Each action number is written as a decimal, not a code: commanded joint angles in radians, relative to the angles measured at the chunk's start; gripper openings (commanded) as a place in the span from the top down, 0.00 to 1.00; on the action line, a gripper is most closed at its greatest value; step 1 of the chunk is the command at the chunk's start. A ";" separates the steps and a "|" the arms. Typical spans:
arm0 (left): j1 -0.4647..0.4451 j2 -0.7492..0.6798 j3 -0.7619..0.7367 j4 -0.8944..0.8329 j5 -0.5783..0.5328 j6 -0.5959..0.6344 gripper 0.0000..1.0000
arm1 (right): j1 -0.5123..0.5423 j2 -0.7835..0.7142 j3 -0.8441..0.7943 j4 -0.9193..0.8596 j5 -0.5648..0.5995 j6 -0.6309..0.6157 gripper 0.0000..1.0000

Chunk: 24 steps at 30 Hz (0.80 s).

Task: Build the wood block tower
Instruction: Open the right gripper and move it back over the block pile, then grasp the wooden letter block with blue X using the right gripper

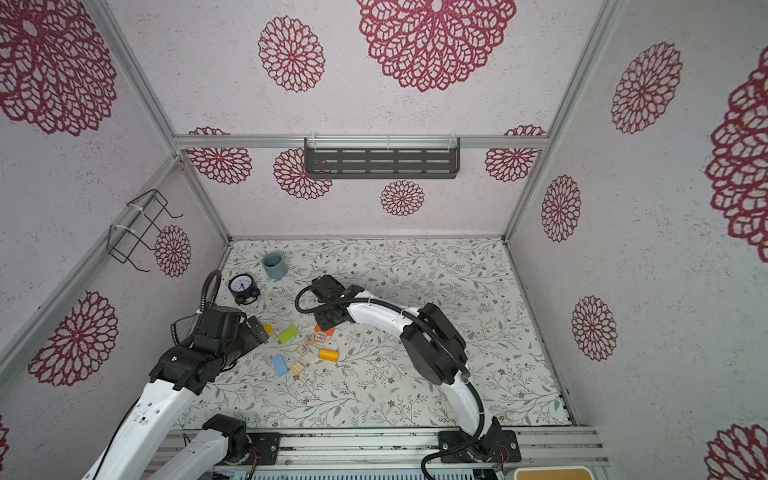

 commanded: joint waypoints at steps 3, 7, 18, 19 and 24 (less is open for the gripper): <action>0.038 -0.008 0.081 -0.056 0.009 0.042 0.03 | 0.059 0.046 0.099 -0.011 0.086 0.090 0.53; 0.060 -0.012 0.111 -0.080 0.021 0.073 0.03 | 0.083 0.081 0.135 -0.008 0.106 0.110 0.52; 0.092 -0.046 0.125 -0.072 -0.002 0.112 0.03 | 0.127 0.160 0.203 -0.044 0.157 0.141 0.50; 0.093 -0.044 0.125 -0.071 -0.001 0.115 0.03 | 0.127 0.167 0.208 -0.049 0.164 0.145 0.50; 0.095 -0.044 0.116 -0.063 0.004 0.121 0.03 | 0.127 0.185 0.220 -0.061 0.165 0.144 0.55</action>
